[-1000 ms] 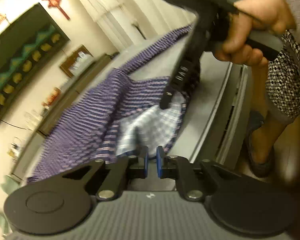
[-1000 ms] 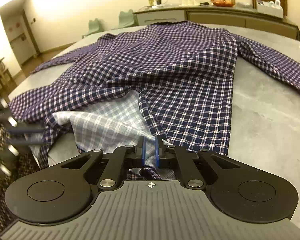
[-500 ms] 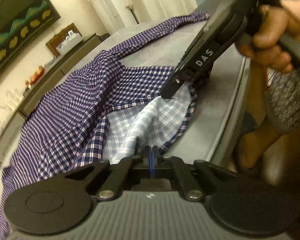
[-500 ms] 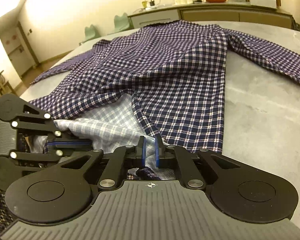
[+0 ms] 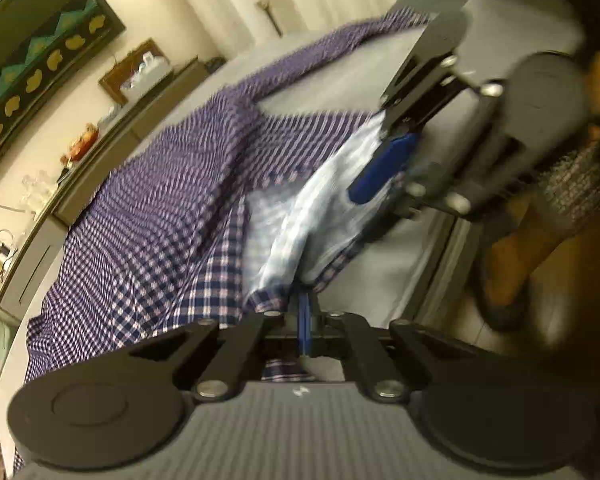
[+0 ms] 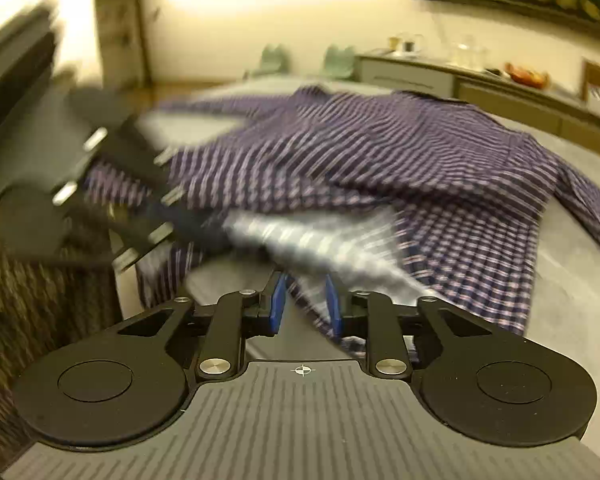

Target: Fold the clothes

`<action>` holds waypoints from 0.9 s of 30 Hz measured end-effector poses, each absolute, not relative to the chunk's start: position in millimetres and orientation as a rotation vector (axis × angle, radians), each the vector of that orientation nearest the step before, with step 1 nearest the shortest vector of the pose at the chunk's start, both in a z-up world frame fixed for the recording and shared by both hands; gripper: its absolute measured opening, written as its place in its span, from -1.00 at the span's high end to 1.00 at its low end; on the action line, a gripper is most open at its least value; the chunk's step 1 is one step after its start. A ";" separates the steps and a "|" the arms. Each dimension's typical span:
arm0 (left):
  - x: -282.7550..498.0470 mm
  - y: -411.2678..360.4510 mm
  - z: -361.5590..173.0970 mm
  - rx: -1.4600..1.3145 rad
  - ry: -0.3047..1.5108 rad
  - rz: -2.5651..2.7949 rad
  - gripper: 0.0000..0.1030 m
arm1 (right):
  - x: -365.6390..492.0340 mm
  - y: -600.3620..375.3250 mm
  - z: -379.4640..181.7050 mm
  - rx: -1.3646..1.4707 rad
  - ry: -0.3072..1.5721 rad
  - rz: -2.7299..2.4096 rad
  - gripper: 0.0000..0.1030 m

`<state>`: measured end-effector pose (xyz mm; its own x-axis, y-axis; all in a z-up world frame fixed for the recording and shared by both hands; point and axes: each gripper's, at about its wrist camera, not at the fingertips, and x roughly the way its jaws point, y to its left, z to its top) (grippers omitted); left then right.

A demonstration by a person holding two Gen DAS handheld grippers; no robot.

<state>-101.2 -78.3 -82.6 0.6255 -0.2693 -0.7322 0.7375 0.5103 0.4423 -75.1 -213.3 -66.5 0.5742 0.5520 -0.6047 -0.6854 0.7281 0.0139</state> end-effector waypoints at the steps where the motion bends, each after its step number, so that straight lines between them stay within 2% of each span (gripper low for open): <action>1: -95.4 -76.5 -82.3 0.807 0.653 -0.644 0.95 | -75.1 -205.8 -71.6 -0.282 0.622 0.727 0.33; 2: -89.6 -74.6 -82.0 0.789 0.660 -0.628 0.95 | -73.7 -200.3 -76.2 -0.320 0.620 0.714 0.21; 7: -67.8 -57.0 -68.0 0.635 0.686 -0.600 0.92 | -62.5 -190.0 -86.4 -0.366 0.630 0.700 0.22; 9: -60.9 -47.9 -59.3 0.557 0.693 -0.600 0.91 | -61.2 -189.8 -85.0 -0.371 0.648 0.706 0.61; 10: -57.5 -43.3 -54.9 0.518 0.696 -0.600 0.91 | -60.5 -189.7 -84.2 -0.373 0.656 0.709 0.99; 14: -50.7 -25.0 -37.8 0.388 0.698 -0.603 0.89 | -73.5 -201.6 -75.6 -0.348 0.679 0.770 1.00; 21: -62.9 -20.1 -31.6 0.355 0.684 -0.625 0.74 | -136.0 -246.1 -50.0 -0.191 0.535 0.975 1.00; 23: -61.3 -20.1 -32.9 0.352 0.690 -0.622 0.74 | -130.5 -243.5 -51.6 -0.198 0.475 0.878 0.68; 24: -56.3 -20.3 -34.5 0.346 0.696 -0.613 0.74 | -124.9 -240.0 -53.6 -0.208 0.458 0.826 0.26; 25: -51.0 -21.2 -36.1 0.329 0.704 -0.606 0.74 | -116.7 -232.5 -57.4 -0.229 0.454 0.791 -0.05; 27: -41.2 -21.8 -38.8 0.296 0.715 -0.594 0.74 | -108.0 -214.1 -63.4 -0.297 0.456 0.775 -0.05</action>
